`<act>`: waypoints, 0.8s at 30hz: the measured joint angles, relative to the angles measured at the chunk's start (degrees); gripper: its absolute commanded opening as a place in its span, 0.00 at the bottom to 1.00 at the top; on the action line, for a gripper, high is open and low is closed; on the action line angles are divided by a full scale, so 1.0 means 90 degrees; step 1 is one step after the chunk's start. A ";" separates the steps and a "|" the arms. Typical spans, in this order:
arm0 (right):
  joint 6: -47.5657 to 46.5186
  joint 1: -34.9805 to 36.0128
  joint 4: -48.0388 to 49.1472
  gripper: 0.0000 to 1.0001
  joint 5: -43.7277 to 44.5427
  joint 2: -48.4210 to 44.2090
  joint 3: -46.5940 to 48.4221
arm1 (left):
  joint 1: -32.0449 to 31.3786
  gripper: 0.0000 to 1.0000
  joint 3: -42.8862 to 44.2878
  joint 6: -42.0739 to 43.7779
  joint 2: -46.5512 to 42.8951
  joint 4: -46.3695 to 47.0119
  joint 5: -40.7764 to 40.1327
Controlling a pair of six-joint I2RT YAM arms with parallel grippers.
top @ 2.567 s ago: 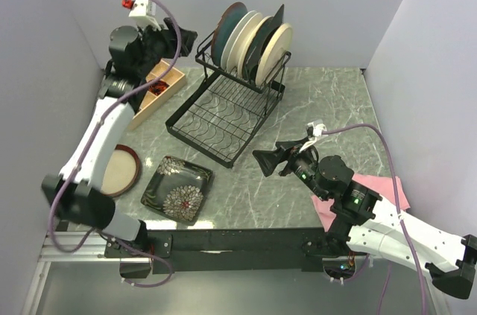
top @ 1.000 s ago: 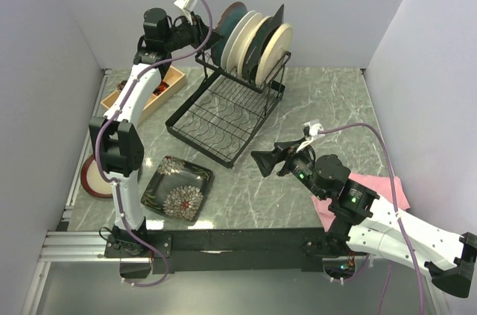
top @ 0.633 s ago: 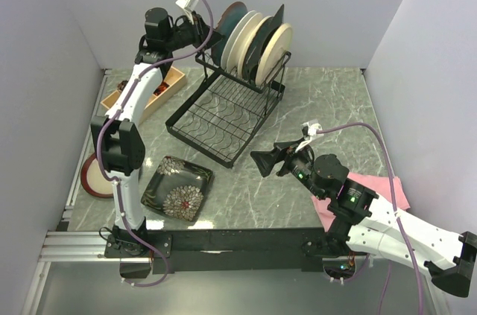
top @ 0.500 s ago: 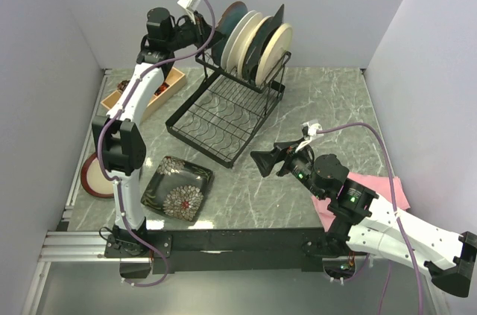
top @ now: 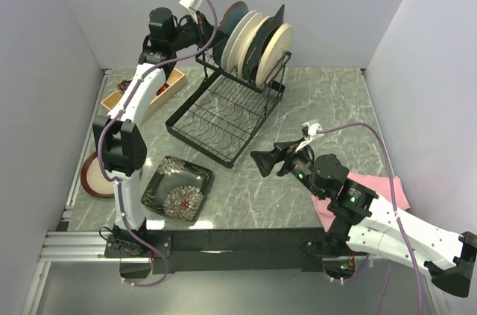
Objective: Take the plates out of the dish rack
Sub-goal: Unload the plate from the dish rack.
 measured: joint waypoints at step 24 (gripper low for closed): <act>0.0000 0.0000 0.0000 1.00 0.0000 -0.0078 0.0000 | -0.0066 0.01 0.0321 -0.0146 0.0019 -0.0313 -0.0172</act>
